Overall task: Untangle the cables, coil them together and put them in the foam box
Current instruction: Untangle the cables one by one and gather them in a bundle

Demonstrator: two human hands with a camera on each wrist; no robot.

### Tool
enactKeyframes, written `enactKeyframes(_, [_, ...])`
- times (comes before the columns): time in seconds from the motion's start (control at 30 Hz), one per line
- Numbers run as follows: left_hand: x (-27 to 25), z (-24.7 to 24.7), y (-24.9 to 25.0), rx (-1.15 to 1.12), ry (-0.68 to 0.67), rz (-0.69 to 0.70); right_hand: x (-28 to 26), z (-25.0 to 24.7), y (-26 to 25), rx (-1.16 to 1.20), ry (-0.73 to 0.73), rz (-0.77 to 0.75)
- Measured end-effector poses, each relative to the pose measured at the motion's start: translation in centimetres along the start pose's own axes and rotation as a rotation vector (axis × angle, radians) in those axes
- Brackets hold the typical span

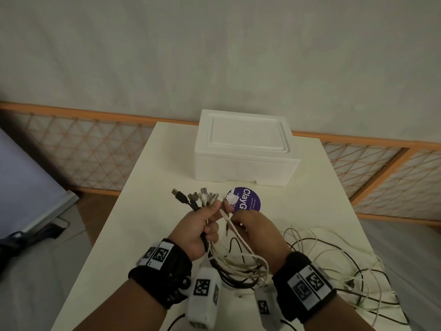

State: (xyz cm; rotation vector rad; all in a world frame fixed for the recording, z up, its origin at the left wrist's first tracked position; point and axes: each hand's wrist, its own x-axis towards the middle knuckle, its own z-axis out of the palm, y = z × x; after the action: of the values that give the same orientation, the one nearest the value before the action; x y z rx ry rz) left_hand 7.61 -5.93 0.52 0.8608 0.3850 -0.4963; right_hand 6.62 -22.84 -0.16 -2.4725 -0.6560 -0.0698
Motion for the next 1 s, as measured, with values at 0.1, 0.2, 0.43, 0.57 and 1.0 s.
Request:
enactKeyframes(0.1, [0.3, -0.7, 1.2, -0.122, 0.096, 0.11, -0.1, 0.1, 0.6, -0.038, -0.086, 0.02])
enactKeyframes(0.2, [0.5, -1.8, 2.4, -0.223, 0.184, 0.233, -0.8, -0.3, 2.1, -0.114, -0.187, 0.203])
enactKeyframes(0.43, [0.0, -4.2, 3.2, -0.345, 0.248, 0.484, -2.6, -3.1, 8.6, -0.302, -0.147, 0.722])
enactKeyframes(0.57, [0.2, -5.3, 3.0, -0.418, 0.307, 0.508, -4.2, -5.6, 12.1, -0.331, -0.005, 0.867])
enactKeyframes(1.0, [-0.6, -0.9, 2.4, -0.186, 0.222, 0.537, 0.0, -6.7, 1.8, 0.055, 0.137, 0.192])
